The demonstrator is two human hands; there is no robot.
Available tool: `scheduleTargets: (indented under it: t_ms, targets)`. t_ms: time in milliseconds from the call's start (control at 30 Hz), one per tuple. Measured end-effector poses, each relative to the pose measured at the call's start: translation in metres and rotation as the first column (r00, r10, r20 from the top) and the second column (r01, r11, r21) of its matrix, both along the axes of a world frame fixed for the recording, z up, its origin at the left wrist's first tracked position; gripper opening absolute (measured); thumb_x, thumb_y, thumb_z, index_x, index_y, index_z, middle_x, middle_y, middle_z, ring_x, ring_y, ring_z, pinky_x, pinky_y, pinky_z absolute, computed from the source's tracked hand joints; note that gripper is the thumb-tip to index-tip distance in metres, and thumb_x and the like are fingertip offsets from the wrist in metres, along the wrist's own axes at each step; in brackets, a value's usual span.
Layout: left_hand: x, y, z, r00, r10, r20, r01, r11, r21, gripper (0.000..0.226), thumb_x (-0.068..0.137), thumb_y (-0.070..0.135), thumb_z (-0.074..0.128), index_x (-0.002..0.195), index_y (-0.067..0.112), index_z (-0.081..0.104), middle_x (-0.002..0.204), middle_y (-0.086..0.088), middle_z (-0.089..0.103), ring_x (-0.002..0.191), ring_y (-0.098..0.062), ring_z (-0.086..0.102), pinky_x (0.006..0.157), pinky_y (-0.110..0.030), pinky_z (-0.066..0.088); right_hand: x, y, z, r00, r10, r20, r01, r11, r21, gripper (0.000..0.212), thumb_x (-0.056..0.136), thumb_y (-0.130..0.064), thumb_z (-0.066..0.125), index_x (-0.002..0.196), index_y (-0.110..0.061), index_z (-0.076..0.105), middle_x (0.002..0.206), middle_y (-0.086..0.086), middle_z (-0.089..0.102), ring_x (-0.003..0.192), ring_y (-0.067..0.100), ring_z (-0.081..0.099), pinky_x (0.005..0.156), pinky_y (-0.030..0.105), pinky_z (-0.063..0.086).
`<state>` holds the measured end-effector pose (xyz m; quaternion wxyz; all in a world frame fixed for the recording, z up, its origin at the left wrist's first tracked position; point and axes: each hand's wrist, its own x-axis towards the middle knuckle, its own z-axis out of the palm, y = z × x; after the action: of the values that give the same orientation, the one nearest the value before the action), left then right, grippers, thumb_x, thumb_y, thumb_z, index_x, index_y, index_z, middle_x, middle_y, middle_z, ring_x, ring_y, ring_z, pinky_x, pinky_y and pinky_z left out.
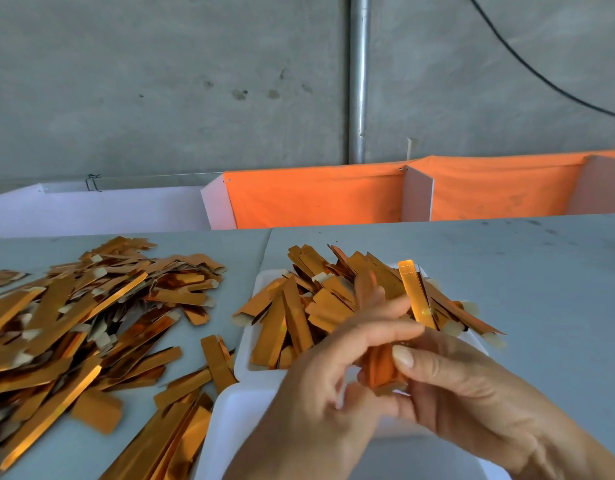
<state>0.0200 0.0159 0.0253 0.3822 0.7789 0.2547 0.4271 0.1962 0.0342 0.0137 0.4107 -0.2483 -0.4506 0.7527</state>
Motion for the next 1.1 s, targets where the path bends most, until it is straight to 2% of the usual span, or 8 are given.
scheduleTargets:
  t_ms: [67, 167, 233, 433, 633, 867, 967, 1100]
  targets:
    - [-0.004, 0.002, 0.000, 0.980, 0.069, 0.189, -0.056, 0.996, -0.075, 0.063, 0.075, -0.005, 0.040, 0.119, 0.035, 0.061, 0.142, 0.019, 0.046, 0.136, 0.000, 0.034, 0.106, -0.021, 0.036, -0.004, -0.001, -0.001, 0.967, -0.162, 0.196, 0.147, 0.985, 0.091, 0.066, 0.048, -0.021, 0.094, 0.101, -0.006, 0.057, 0.083, 0.012, 0.069, 0.077, 0.026, 0.068, 0.072, 0.031, 0.055]
    - [-0.002, 0.009, -0.003, 0.896, 0.303, 0.325, -0.196, 0.926, -0.323, 0.038, 0.079, 0.020, 0.073, 0.113, 0.027, 0.059, 0.111, 0.031, 0.063, 0.111, 0.005, 0.057, 0.083, -0.011, 0.049, -0.017, -0.005, -0.004, 0.636, -0.416, 0.650, 0.143, 0.891, 0.430, 0.045, 0.053, -0.025, 0.089, 0.076, -0.033, 0.051, 0.078, -0.005, 0.072, 0.069, 0.010, 0.070, 0.067, 0.021, 0.052]
    - [0.002, 0.010, -0.009, 0.882, 0.371, 0.290, -0.234, 0.880, -0.414, 0.047, 0.068, 0.020, 0.077, 0.109, 0.023, 0.055, 0.094, 0.030, 0.067, 0.094, 0.006, 0.064, 0.069, -0.008, 0.049, -0.025, -0.006, -0.005, 0.520, -0.469, 0.714, 0.069, 0.856, 0.513, 0.047, 0.058, -0.028, 0.090, 0.079, -0.031, 0.048, 0.080, -0.015, 0.071, 0.069, 0.004, 0.069, 0.066, 0.018, 0.053]
    - [-0.001, 0.017, -0.017, 0.851, 0.502, 0.154, -0.399, 0.809, -0.432, 0.028, 0.088, 0.005, 0.061, 0.102, 0.029, 0.062, 0.093, 0.010, 0.073, 0.087, -0.006, 0.069, 0.080, -0.032, 0.055, -0.021, -0.009, -0.001, 0.642, -0.470, 0.606, 0.057, 0.817, 0.573, 0.046, 0.063, -0.051, 0.080, 0.087, -0.022, 0.053, 0.087, -0.010, 0.070, 0.080, 0.008, 0.068, 0.069, 0.027, 0.056]
    - [0.000, 0.013, -0.015, 0.930, 0.360, -0.067, -0.366, 0.906, -0.212, 0.034, 0.092, 0.013, 0.057, 0.108, 0.042, 0.064, 0.097, 0.025, 0.069, 0.095, 0.008, 0.062, 0.076, -0.008, 0.047, -0.011, -0.009, 0.010, 0.787, -0.558, 0.264, 0.387, 0.779, 0.493, 0.021, 0.074, -0.044, 0.063, 0.077, -0.023, 0.065, 0.070, 0.000, 0.063, 0.063, 0.015, 0.061, 0.054, 0.021, 0.049]
    - [0.008, 0.009, -0.014, 0.947, 0.280, -0.158, -0.295, 0.952, -0.078, 0.045, 0.069, 0.049, 0.066, 0.113, 0.042, 0.063, 0.098, 0.021, 0.064, 0.095, 0.000, 0.060, 0.079, -0.016, 0.049, -0.010, -0.005, 0.007, 0.761, -0.610, 0.219, 0.477, 0.756, 0.448, 0.015, 0.074, -0.022, 0.061, 0.083, -0.010, 0.064, 0.063, 0.010, 0.064, 0.050, 0.017, 0.055, 0.047, 0.020, 0.047]
    - [0.013, 0.008, -0.016, 0.867, 0.372, -0.331, -0.359, 0.928, 0.102, 0.059, 0.074, 0.055, 0.066, 0.128, 0.045, 0.046, 0.097, 0.026, 0.052, 0.097, -0.004, 0.051, 0.081, -0.018, 0.044, -0.010, -0.006, 0.006, 0.720, -0.666, 0.194, 0.508, 0.696, 0.507, 0.011, 0.074, -0.021, 0.062, 0.083, -0.015, 0.060, 0.061, 0.007, 0.062, 0.049, 0.018, 0.056, 0.048, 0.022, 0.048]
    - [0.010, 0.012, -0.019, 0.802, 0.523, -0.287, -0.496, 0.852, 0.167, 0.057, 0.081, 0.048, 0.066, 0.133, 0.042, 0.043, 0.099, 0.026, 0.049, 0.096, -0.001, 0.049, 0.081, -0.014, 0.042, -0.010, -0.010, 0.009, 0.679, -0.696, 0.234, 0.435, 0.638, 0.635, 0.014, 0.072, -0.033, 0.066, 0.075, -0.020, 0.061, 0.077, 0.007, 0.068, 0.070, 0.019, 0.065, 0.059, 0.022, 0.053]
